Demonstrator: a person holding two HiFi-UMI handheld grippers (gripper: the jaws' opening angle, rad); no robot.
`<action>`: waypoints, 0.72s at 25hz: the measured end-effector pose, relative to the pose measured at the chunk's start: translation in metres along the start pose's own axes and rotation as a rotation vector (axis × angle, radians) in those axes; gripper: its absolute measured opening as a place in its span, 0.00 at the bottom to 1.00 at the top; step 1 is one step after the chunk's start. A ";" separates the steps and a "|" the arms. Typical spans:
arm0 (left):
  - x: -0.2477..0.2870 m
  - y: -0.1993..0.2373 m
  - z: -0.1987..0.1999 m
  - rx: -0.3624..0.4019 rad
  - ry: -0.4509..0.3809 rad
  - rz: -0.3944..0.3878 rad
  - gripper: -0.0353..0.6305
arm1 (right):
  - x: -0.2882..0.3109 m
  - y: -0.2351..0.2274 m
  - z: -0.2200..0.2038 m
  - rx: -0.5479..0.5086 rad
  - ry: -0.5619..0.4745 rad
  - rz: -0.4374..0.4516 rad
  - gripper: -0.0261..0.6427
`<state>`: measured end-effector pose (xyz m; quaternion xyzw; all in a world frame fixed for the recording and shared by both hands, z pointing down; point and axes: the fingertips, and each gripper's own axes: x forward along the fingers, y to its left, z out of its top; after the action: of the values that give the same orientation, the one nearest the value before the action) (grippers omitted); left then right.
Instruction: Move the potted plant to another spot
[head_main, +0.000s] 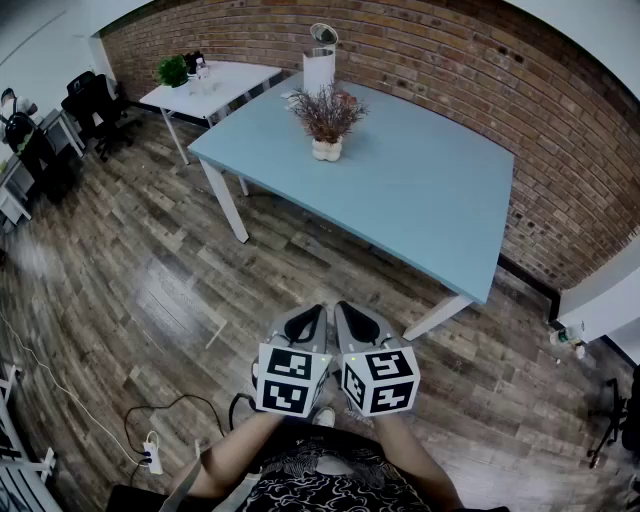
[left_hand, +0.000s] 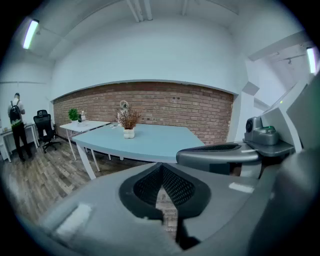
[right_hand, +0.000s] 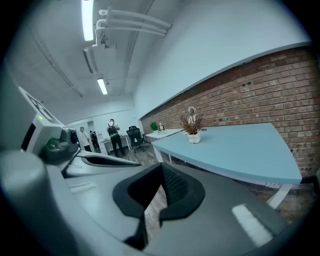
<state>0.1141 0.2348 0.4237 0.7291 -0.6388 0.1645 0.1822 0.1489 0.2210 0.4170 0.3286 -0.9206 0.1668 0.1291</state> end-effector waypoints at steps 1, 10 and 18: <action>0.001 0.000 0.000 -0.001 0.001 0.000 0.04 | 0.000 -0.001 0.000 0.000 0.001 -0.001 0.04; 0.016 0.003 0.004 -0.010 0.006 0.002 0.04 | 0.009 -0.010 0.000 0.003 0.006 0.005 0.04; 0.031 0.021 0.008 -0.020 0.006 0.026 0.04 | 0.033 -0.015 0.002 -0.007 0.015 0.025 0.04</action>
<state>0.0971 0.2017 0.4329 0.7185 -0.6492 0.1625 0.1892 0.1338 0.1911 0.4297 0.3152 -0.9243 0.1676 0.1349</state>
